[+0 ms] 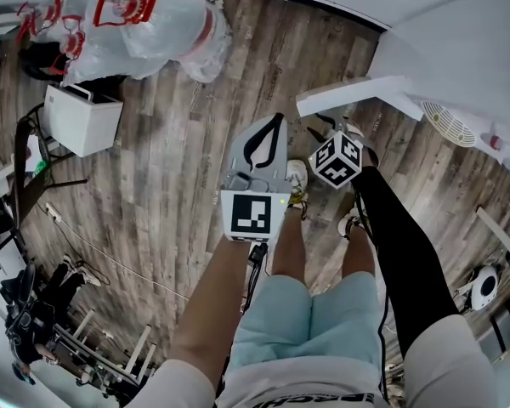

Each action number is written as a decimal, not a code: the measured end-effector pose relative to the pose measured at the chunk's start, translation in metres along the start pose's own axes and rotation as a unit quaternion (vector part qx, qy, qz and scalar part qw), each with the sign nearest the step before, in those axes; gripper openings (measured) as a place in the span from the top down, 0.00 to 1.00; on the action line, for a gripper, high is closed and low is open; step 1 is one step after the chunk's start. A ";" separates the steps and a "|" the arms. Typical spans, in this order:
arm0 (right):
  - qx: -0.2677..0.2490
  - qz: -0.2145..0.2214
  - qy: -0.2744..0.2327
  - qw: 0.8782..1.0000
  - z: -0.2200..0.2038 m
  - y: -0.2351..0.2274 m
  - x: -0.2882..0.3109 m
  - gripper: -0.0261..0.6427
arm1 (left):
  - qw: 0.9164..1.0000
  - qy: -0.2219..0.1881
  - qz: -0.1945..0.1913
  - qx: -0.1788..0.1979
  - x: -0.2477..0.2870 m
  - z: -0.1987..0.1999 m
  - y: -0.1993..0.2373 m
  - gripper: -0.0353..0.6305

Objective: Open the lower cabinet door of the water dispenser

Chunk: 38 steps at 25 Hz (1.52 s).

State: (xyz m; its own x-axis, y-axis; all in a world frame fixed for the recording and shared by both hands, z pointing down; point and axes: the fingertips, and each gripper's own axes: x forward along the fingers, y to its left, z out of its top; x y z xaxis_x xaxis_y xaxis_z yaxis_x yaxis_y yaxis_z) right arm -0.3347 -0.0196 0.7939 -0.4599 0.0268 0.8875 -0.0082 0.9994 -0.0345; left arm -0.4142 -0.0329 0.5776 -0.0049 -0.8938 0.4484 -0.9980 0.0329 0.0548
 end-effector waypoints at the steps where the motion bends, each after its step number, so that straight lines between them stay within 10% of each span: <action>1: -0.002 0.003 0.003 1.000 0.001 0.000 0.002 0.73 | 1.000 0.001 0.001 -0.001 0.000 0.000 0.002 0.86; 23: 0.081 -0.058 -0.034 0.994 -0.009 -0.009 -0.046 0.73 | 0.999 -0.018 -0.034 0.030 0.004 0.022 -0.012 0.86; 38: 0.220 -0.207 -0.206 0.931 0.000 -0.023 -0.274 0.73 | 0.990 -0.051 -0.096 0.088 -0.060 0.091 -0.115 0.86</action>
State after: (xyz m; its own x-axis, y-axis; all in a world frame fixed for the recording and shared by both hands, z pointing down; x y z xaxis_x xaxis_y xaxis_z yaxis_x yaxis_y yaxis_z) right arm -0.2090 -0.0504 0.5515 -0.6377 -0.4598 0.6181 -0.5808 0.8140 0.0063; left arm -0.3046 -0.0237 0.4629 0.1889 -0.9167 0.3520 -0.9767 -0.2124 -0.0292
